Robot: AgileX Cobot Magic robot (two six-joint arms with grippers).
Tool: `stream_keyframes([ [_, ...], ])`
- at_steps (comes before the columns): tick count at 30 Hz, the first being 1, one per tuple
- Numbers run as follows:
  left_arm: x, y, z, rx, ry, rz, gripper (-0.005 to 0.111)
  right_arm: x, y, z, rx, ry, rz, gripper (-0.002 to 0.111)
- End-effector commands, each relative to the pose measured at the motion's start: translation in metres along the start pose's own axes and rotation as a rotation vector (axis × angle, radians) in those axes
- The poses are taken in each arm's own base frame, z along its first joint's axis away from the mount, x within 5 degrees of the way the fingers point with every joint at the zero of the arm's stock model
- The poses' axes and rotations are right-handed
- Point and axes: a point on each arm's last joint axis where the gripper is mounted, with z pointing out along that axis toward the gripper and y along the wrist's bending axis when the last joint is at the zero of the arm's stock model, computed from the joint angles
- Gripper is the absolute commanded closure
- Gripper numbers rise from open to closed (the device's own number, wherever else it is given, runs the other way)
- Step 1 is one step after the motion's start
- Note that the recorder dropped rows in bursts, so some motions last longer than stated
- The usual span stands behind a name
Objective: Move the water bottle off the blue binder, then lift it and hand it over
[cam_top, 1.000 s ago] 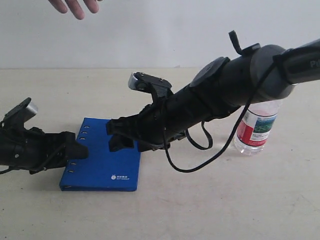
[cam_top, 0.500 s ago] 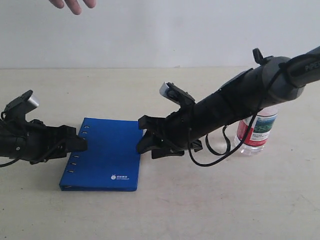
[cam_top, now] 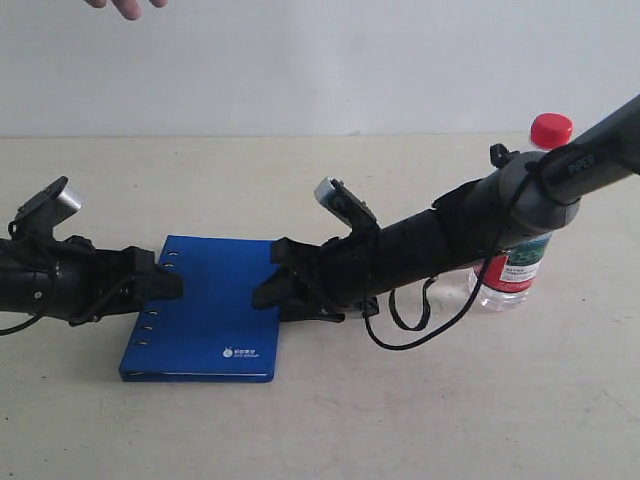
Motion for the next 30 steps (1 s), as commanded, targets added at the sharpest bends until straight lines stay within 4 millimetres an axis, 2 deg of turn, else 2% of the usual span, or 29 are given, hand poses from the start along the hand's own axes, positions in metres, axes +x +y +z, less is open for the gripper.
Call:
stream_keyframes([
  [1, -0.001, -0.004, 0.000, 0.034, -0.005, 0.012, 0.048, -0.001, 0.016, -0.002, -0.192, -0.012, -0.090, 0.068],
  [4, -0.001, -0.004, 0.000, 0.034, -0.005, 0.016, 0.048, 0.005, 0.031, -0.007, -0.366, 0.034, -0.158, 0.068],
  [6, -0.001, -0.003, 0.000, 0.026, -0.005, 0.017, 0.048, 0.006, 0.034, -0.008, -0.404, 0.045, -0.164, 0.068],
  [15, -0.001, -0.003, 0.000, 0.026, -0.005, 0.021, 0.048, -0.003, 0.012, -0.001, -0.139, -0.029, -0.093, 0.068],
  [19, -0.001, -0.003, 0.000, 0.026, -0.005, 0.023, 0.048, -0.001, 0.015, -0.001, -0.169, -0.018, -0.094, 0.068],
  [23, -0.001, -0.002, 0.000, 0.015, -0.005, 0.035, 0.048, 0.004, 0.028, -0.005, -0.327, 0.027, -0.153, 0.068],
  [24, -0.001, -0.002, 0.000, 0.016, -0.005, 0.035, 0.048, 0.004, 0.029, -0.004, -0.325, 0.028, -0.154, 0.068],
  [27, -0.003, -0.013, -0.001, 0.134, -0.010, 0.050, 0.048, 0.006, 0.020, 0.008, -0.156, 0.003, -0.114, 0.068],
  [30, -0.005, -0.013, -0.001, 0.127, -0.017, 0.066, 0.048, 0.009, 0.023, 0.015, -0.125, 0.005, -0.133, 0.068],
])
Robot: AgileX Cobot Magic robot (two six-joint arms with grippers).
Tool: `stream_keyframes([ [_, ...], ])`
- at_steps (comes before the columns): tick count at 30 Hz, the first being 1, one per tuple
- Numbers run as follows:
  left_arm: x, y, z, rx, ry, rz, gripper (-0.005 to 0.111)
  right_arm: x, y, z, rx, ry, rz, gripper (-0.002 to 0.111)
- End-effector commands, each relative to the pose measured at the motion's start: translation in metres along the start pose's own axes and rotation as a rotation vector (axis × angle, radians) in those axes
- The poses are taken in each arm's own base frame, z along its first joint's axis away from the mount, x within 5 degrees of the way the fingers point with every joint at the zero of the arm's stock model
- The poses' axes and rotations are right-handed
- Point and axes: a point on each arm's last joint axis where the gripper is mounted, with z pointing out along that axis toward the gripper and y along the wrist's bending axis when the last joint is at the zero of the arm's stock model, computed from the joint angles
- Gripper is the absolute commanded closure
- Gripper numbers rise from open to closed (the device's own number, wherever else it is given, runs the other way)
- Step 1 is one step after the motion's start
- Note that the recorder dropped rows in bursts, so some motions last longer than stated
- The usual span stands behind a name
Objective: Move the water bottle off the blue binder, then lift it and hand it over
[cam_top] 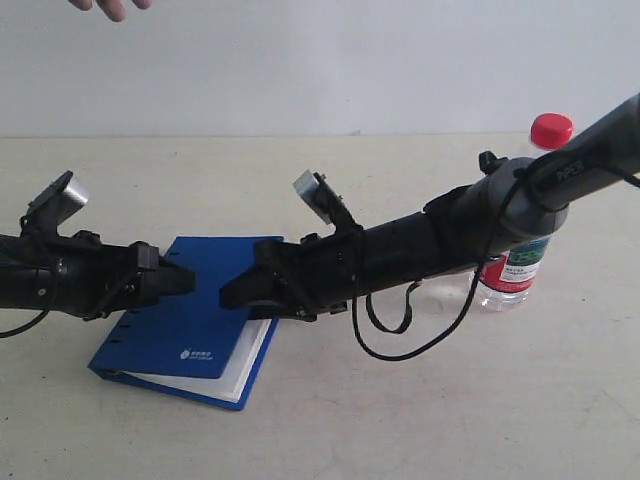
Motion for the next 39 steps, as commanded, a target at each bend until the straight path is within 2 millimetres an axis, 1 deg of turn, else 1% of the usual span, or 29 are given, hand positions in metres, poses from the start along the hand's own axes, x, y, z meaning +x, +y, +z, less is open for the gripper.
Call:
stream_keyframes([
  [1, -0.006, -0.002, 0.000, 0.013, -0.014, 0.031, 0.048, 0.003, 0.003, 0.010, 0.052, 0.001, -0.026, 0.068],
  [4, -0.007, 0.002, -0.003, 0.002, -0.025, 0.020, 0.048, 0.006, 0.002, 0.016, 0.115, 0.000, -0.048, 0.069],
  [5, -0.009, 0.007, -0.005, -0.017, -0.033, 0.013, 0.048, 0.005, -0.002, 0.017, 0.170, -0.011, -0.056, 0.078],
  [6, -0.010, 0.010, -0.007, -0.031, -0.040, 0.005, 0.048, 0.005, -0.003, 0.017, 0.189, -0.017, -0.056, 0.084],
  [7, -0.011, 0.018, -0.011, -0.069, -0.053, -0.011, 0.048, 0.004, -0.007, 0.016, 0.226, -0.027, -0.057, 0.102],
  [8, -0.012, 0.022, -0.013, -0.087, -0.060, -0.019, 0.048, 0.003, -0.008, 0.015, 0.241, -0.032, -0.058, 0.108],
  [11, -0.016, 0.037, -0.023, -0.127, -0.091, -0.055, 0.048, 0.002, -0.009, 0.013, 0.240, -0.030, -0.105, 0.108],
  [13, -0.016, 0.039, -0.025, -0.133, -0.098, -0.063, 0.048, 0.001, -0.007, 0.012, 0.200, -0.023, -0.139, 0.108],
  [16, -0.015, 0.042, -0.023, -0.107, -0.093, -0.055, 0.048, 0.001, 0.006, 0.005, -0.004, 0.002, -0.195, 0.108],
  [19, -0.013, 0.047, -0.015, -0.084, -0.070, -0.033, 0.048, 0.000, 0.010, -0.001, -0.090, 0.005, -0.188, 0.108],
  [20, -0.011, 0.054, -0.006, -0.062, -0.049, -0.055, 0.048, 0.000, 0.011, -0.001, -0.099, 0.005, -0.187, 0.108],
  [22, -0.011, 0.057, 0.003, 0.008, -0.039, -0.074, 0.048, 0.000, 0.013, -0.002, -0.117, 0.008, -0.187, 0.108],
  [25, -0.011, 0.058, 0.015, 0.183, -0.043, -0.098, 0.048, 0.003, 0.017, -0.002, -0.170, 0.033, -0.208, 0.108],
  [27, -0.011, 0.057, 0.018, 0.290, -0.058, -0.090, 0.048, 0.006, 0.021, -0.003, -0.223, 0.055, -0.226, 0.108],
  [29, -0.010, 0.060, 0.021, 0.316, -0.060, -0.102, 0.048, 0.007, 0.025, -0.004, -0.265, 0.060, -0.244, 0.108],
  [32, -0.008, 0.064, 0.022, 0.321, -0.058, -0.117, 0.048, 0.006, 0.026, -0.005, -0.266, 0.056, -0.254, 0.108],
  [35, -0.010, 0.062, 0.018, 0.372, -0.083, -0.093, 0.048, 0.006, 0.028, -0.006, -0.266, 0.061, -0.271, 0.108],
  [36, -0.011, 0.059, 0.016, 0.415, -0.098, -0.081, 0.048, 0.006, 0.028, -0.006, -0.266, 0.061, -0.271, 0.108],
  [39, -0.012, 0.058, 0.015, 0.416, -0.113, -0.033, 0.048, 0.008, 0.027, -0.006, -0.262, 0.089, -0.289, 0.108],
])
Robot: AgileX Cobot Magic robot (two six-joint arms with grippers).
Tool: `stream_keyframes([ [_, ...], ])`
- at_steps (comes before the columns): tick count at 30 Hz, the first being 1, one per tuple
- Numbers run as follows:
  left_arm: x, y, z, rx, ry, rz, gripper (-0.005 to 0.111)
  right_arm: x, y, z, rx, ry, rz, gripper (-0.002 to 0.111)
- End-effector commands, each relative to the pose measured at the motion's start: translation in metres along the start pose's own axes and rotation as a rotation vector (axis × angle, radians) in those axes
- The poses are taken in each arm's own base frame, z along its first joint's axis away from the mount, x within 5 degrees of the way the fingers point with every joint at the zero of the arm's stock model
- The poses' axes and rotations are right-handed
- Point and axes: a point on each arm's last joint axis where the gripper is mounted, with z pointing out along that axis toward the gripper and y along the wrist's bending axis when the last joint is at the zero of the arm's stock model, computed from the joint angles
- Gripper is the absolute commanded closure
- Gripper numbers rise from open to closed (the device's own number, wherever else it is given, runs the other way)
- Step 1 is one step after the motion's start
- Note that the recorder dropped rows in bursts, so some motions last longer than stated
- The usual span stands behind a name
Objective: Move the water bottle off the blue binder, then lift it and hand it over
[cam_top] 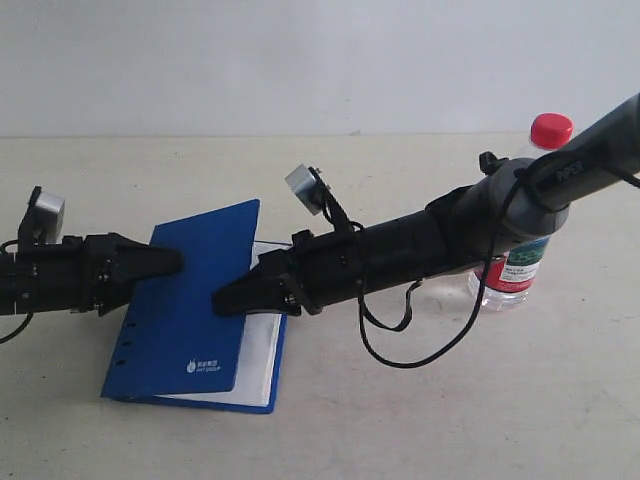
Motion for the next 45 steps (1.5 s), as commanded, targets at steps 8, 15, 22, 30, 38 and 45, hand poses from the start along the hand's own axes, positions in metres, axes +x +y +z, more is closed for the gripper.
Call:
stream_keyframes([
  [8, -0.003, -0.008, 0.000, 0.066, -0.006, 0.067, 0.055, 0.014, -0.015, -0.004, 0.244, 0.191, 0.016, 0.108],
  [15, 0.001, -0.012, 0.005, 0.080, 0.033, 0.026, 0.088, 0.013, -0.029, -0.008, 0.411, 0.182, 0.016, 0.108],
  [22, 0.017, -0.028, 0.028, 0.131, 0.164, 0.050, 0.066, 0.011, -0.034, -0.009, 0.480, 0.158, 0.029, 0.108],
  [30, 0.035, -0.055, 0.050, 0.195, 0.295, 0.118, 0.056, 0.009, -0.036, -0.010, 0.499, 0.130, 0.049, 0.108],
  [38, 0.027, -0.075, 0.048, 0.220, 0.281, 0.218, 0.102, 0.009, -0.035, -0.009, 0.487, 0.130, 0.028, 0.106],
  [45, 0.000, -0.084, 0.022, 0.190, 0.152, 0.309, 0.102, 0.011, -0.021, -0.006, 0.344, 0.190, -0.081, 0.046],
])
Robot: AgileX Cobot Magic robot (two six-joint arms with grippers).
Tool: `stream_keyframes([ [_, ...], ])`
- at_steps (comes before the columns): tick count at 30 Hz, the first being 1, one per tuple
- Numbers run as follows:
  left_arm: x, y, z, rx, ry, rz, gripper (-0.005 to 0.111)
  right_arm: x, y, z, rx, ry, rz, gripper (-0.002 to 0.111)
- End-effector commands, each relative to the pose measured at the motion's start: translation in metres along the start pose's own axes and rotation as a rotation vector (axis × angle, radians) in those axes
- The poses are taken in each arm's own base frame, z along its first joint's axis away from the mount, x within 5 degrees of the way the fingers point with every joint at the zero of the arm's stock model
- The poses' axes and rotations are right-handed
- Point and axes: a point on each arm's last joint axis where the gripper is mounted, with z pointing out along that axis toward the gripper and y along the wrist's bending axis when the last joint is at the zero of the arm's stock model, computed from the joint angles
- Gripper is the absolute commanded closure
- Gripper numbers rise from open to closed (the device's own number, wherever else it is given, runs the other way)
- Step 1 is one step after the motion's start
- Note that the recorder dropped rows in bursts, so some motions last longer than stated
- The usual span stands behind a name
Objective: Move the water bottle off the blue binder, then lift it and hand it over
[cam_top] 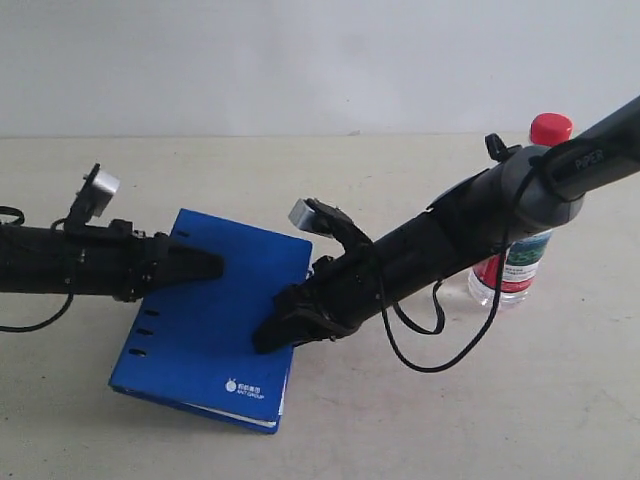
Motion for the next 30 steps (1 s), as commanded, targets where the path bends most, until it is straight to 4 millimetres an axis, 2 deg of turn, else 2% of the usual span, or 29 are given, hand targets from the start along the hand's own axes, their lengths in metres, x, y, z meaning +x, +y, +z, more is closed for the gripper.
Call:
stream_keyframes([
  [1, -0.007, -0.030, -0.018, 0.216, -0.008, 0.123, 0.102, -0.005, -0.002, 0.003, 0.069, -0.018, -0.089, 0.039],
  [3, -0.009, -0.027, -0.026, 0.201, -0.018, 0.129, 0.102, -0.007, 0.002, -0.003, 0.098, 0.001, -0.131, 0.037],
  [7, -0.008, -0.022, -0.037, 0.149, -0.038, 0.133, 0.102, -0.012, 0.013, -0.022, 0.176, 0.046, -0.200, 0.040],
  [11, -0.006, -0.018, -0.042, 0.132, -0.031, 0.139, 0.102, -0.011, 0.028, -0.045, 0.266, 0.161, -0.258, 0.040],
  [14, -0.006, -0.019, -0.042, 0.140, -0.027, 0.144, 0.102, -0.005, 0.031, -0.054, 0.314, 0.249, -0.206, 0.040],
  [18, -0.008, -0.025, -0.045, 0.167, -0.039, 0.165, 0.102, -0.002, 0.030, -0.055, 0.326, 0.263, -0.146, 0.043],
  [21, -0.017, -0.035, -0.051, 0.159, -0.090, 0.213, 0.102, -0.004, 0.033, -0.056, 0.318, 0.239, -0.136, 0.064],
  [23, -0.024, -0.043, -0.058, 0.111, -0.112, 0.260, 0.102, -0.007, 0.036, -0.059, 0.326, 0.217, -0.147, 0.090],
  [24, -0.027, -0.046, -0.061, 0.077, -0.115, 0.283, 0.102, -0.008, 0.038, -0.060, 0.330, 0.209, -0.151, 0.107],
  [30, -0.039, -0.080, -0.091, -0.126, -0.185, 0.426, 0.102, -0.016, 0.058, -0.076, 0.331, 0.159, -0.194, 0.109],
])
